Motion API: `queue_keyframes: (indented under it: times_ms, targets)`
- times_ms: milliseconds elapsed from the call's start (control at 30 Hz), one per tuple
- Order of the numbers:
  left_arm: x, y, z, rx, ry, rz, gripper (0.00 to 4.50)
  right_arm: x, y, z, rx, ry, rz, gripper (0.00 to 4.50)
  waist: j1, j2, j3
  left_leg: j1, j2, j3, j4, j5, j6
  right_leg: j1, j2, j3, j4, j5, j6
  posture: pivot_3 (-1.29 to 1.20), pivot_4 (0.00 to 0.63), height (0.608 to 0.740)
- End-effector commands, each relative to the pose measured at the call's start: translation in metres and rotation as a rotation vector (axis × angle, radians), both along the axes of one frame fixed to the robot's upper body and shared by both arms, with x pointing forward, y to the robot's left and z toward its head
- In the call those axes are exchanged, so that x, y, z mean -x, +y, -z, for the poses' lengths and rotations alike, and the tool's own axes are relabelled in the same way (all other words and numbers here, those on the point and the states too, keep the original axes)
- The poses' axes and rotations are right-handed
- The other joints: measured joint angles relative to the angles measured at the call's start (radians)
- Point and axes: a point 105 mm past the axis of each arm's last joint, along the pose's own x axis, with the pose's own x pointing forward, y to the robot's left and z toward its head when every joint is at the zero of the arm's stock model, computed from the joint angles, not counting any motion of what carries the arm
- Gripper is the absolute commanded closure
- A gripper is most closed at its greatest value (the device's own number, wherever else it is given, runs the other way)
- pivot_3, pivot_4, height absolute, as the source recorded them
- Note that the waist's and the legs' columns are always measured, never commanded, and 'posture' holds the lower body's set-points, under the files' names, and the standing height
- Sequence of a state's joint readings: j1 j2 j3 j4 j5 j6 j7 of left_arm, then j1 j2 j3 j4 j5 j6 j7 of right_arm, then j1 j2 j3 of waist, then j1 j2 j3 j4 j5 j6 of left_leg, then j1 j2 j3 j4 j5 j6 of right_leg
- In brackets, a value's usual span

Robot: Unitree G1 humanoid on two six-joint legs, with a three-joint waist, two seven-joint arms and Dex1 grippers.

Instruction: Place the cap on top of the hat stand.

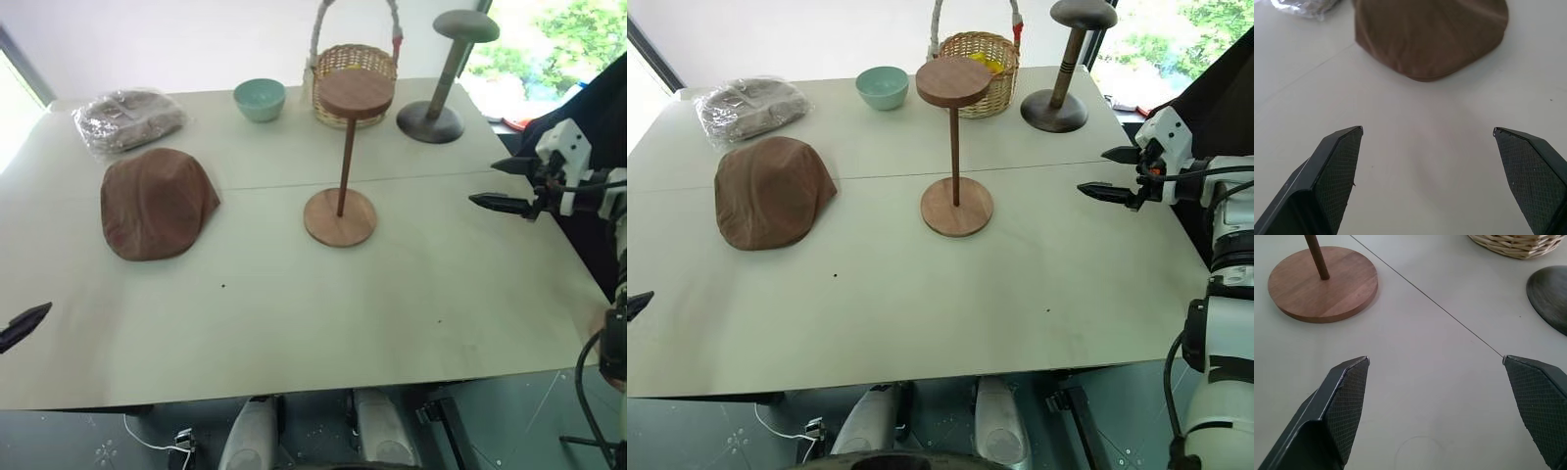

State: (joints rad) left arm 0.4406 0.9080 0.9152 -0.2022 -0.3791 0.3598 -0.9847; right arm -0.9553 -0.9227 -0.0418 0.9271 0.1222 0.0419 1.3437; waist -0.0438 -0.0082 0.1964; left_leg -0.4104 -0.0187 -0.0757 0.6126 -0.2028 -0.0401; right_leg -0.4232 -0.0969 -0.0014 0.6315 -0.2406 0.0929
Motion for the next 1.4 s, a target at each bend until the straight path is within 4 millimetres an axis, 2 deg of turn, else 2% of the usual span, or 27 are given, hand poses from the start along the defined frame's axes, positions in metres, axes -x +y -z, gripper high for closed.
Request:
queue_keyframes:
  times_ms: [33,200,333,433,567,667,833,1167,1400]
  targets:
    - [-0.019,-0.023,-0.016,-0.164,-0.045,0.126,0.03,0.011,0.02,-0.049,0.027,-0.111,-0.127,0.0,0.001,0.001,0.0,0.0,0.0,0.0,0.0,0.0,0.0,0.0,0.0,0.0,0.0,0.0,0.0,0.0,0.15,0.74]
    - [-0.045,-0.042,-0.005,-0.393,-0.053,0.263,0.03,0.055,0.064,-0.08,-0.013,-0.096,-0.326,0.0,0.004,0.001,0.001,0.0,0.001,0.0,-0.001,0.0,0.0,0.0,0.0,0.0,0.001,0.0,0.001,0.0,0.15,0.74]
    - [-0.063,-0.05,0.008,-0.553,-0.074,0.345,0.03,0.095,0.099,-0.093,-0.101,-0.043,-0.423,0.0,0.004,0.001,0.001,0.0,0.001,0.001,-0.002,0.0,0.0,-0.001,0.0,0.0,0.0,-0.001,0.001,0.0,0.15,0.74]
    - [-0.073,-0.05,0.013,-0.629,-0.096,0.353,0.03,0.117,0.117,-0.095,-0.155,0.002,-0.449,0.0,0.003,0.001,0.001,0.0,0.002,0.002,-0.001,0.0,0.0,-0.001,0.0,0.001,0.0,0.0,0.001,0.0,0.15,0.74]
    - [-0.092,-0.061,0.022,-0.688,-0.163,0.363,0.03,0.142,0.132,-0.091,-0.165,0.035,-0.469,0.0,0.015,0.0,0.0,0.0,0.005,0.004,0.001,0.0,0.0,0.0,0.0,0.0,0.001,0.001,0.001,0.0,0.15,0.74]
    - [-0.103,-0.071,0.032,-0.733,-0.202,0.386,0.03,0.147,0.134,-0.088,-0.18,0.043,-0.438,0.0,0.03,0.0,0.0,0.0,0.012,0.015,0.001,0.0,0.0,0.0,0.0,0.0,0.0,0.002,0.001,0.0,0.15,0.74]
    - [-0.116,-0.079,0.048,-0.8,-0.212,0.408,0.03,0.145,0.132,-0.09,-0.208,0.033,-0.379,0.0,0.032,-0.001,0.0,0.0,0.013,0.017,0.002,0.0,0.0,-0.001,0.001,0.0,0.0,0.003,0.002,0.0,0.15,0.74]
    - [-0.144,-0.075,0.06,-0.949,-0.252,0.322,0.03,0.137,0.129,-0.094,-0.237,0.001,-0.336,0.0,0.033,-0.001,-0.001,0.0,0.014,0.017,0.002,0.0,0.001,0.0,0.003,0.0,0.0,0.004,0.002,0.0,0.15,0.74]
    - [-0.166,-0.076,0.071,-0.976,-0.289,0.248,0.03,0.131,0.13,-0.099,-0.252,-0.025,-0.345,0.0,0.034,-0.001,-0.001,0.0,0.014,0.017,0.004,0.0,0.001,0.0,0.004,0.0,0.001,0.007,0.006,0.0,0.15,0.74]
